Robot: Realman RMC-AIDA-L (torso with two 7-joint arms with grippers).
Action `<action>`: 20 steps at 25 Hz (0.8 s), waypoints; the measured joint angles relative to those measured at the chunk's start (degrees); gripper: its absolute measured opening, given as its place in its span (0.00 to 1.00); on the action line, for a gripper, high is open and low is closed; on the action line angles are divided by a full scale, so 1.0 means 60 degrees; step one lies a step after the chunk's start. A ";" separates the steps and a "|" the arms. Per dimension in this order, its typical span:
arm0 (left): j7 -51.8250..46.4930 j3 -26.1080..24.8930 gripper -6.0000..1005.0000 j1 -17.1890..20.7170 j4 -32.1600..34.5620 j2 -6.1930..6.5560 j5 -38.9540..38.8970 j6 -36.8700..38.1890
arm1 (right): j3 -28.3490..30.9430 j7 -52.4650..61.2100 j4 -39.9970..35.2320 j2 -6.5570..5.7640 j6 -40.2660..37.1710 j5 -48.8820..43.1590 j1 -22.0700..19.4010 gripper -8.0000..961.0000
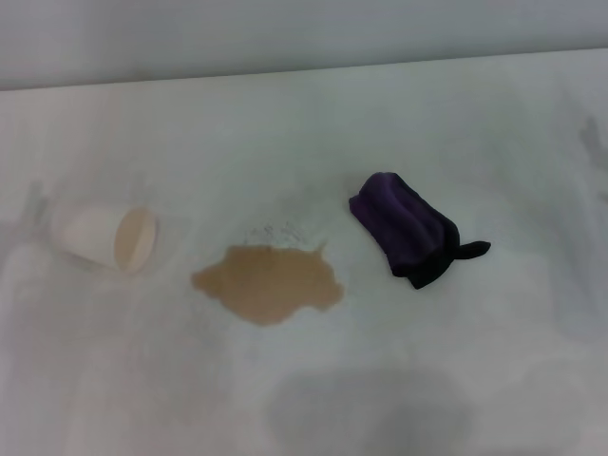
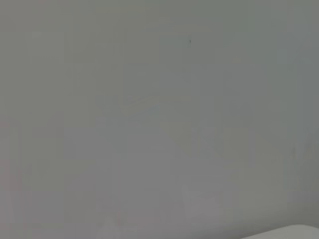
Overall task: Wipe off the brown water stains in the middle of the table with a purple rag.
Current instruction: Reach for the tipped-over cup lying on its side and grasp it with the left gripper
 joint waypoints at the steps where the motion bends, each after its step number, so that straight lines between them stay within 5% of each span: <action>1: 0.0000 0.0000 0.88 0.0000 0.0000 0.0000 0.0000 0.0000 | 0.0000 0.0000 0.0020 0.0001 -0.0004 0.0000 0.0015 0.89; 2: -0.1633 0.0808 0.88 0.0176 0.0832 0.0316 0.0294 -0.0487 | -0.0001 0.0000 0.0042 0.0001 -0.0011 -0.0002 0.0040 0.89; 4: -0.2423 0.1306 0.88 0.0313 0.1374 0.0518 0.0426 -0.0787 | 0.0000 -0.0002 0.0073 0.0001 -0.0019 -0.0002 0.0083 0.89; 5: -0.3385 0.2003 0.88 0.0504 0.2226 0.0863 0.0736 -0.1210 | -0.0001 -0.0002 0.0075 0.0001 -0.0020 -0.0001 0.0102 0.89; 8: -0.4397 0.2533 0.88 0.0646 0.3182 0.1327 0.1485 -0.1514 | 0.0000 -0.0002 0.0075 0.0001 -0.0024 -0.0002 0.0152 0.89; 14: -0.6712 0.2259 0.88 0.0649 0.5627 0.2339 0.5154 -0.1617 | 0.0008 0.0031 0.0089 0.0010 -0.0046 0.0001 0.0259 0.89; 20: -0.8561 0.1340 0.88 0.0432 0.8463 0.2816 1.0301 -0.0867 | 0.0085 0.0052 0.0328 0.0029 -0.0163 0.0045 0.0448 0.89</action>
